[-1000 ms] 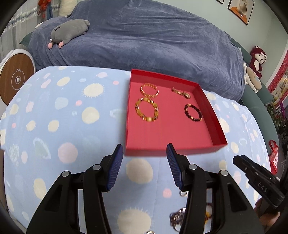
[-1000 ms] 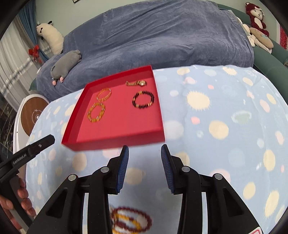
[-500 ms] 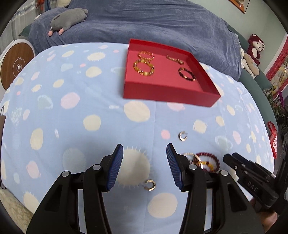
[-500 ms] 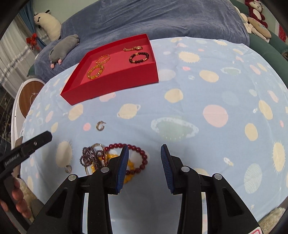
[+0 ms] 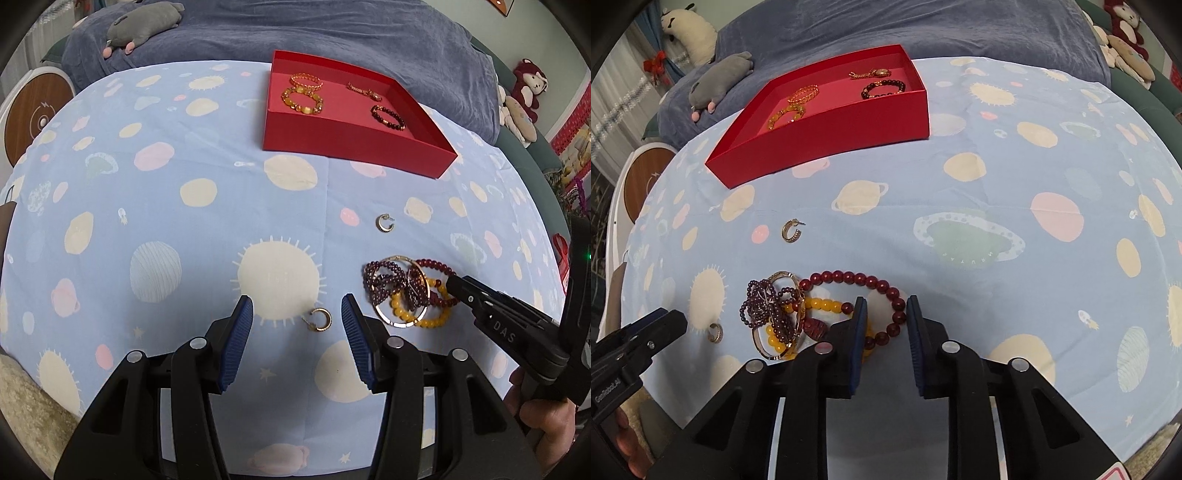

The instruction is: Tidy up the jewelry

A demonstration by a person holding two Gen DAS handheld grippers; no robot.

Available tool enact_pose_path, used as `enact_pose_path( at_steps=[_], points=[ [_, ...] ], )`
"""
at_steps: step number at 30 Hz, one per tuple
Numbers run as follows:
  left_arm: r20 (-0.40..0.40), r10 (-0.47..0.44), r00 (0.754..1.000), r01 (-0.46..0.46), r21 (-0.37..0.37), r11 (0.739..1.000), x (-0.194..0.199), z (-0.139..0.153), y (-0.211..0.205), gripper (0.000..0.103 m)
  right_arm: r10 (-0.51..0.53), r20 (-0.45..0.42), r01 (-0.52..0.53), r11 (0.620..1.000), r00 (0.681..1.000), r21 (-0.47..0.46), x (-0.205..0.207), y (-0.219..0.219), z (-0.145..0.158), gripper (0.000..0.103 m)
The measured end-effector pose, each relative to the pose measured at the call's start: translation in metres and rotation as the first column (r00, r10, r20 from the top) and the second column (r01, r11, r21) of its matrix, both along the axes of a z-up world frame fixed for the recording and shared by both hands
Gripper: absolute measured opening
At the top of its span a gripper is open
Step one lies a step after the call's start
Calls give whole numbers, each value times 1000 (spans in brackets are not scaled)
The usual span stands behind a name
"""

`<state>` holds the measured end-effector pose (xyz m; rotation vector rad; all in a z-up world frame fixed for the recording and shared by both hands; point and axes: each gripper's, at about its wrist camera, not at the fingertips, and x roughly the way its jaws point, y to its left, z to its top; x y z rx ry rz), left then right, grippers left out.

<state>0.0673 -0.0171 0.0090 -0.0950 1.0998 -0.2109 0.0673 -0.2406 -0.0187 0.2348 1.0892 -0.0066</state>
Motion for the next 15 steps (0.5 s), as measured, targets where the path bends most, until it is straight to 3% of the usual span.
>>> enact_pose_path(
  at_steps=[2,4,15],
  points=[
    [-4,-3,1000,3,1,1000,-1,-1,-1,48,-5,-1,5,1000,1000,10,0,-1,0,17],
    [-7,-6,1000,6,1,1000,-2,-1,-2,48,2,-15,-2,1000,1000,12,1,-2,-2,7],
    [-10,-41,999,41,-30,999,-7,-2,-16,48,-35,-26,37,996,999,82,-41,-11,-5,7]
  ],
)
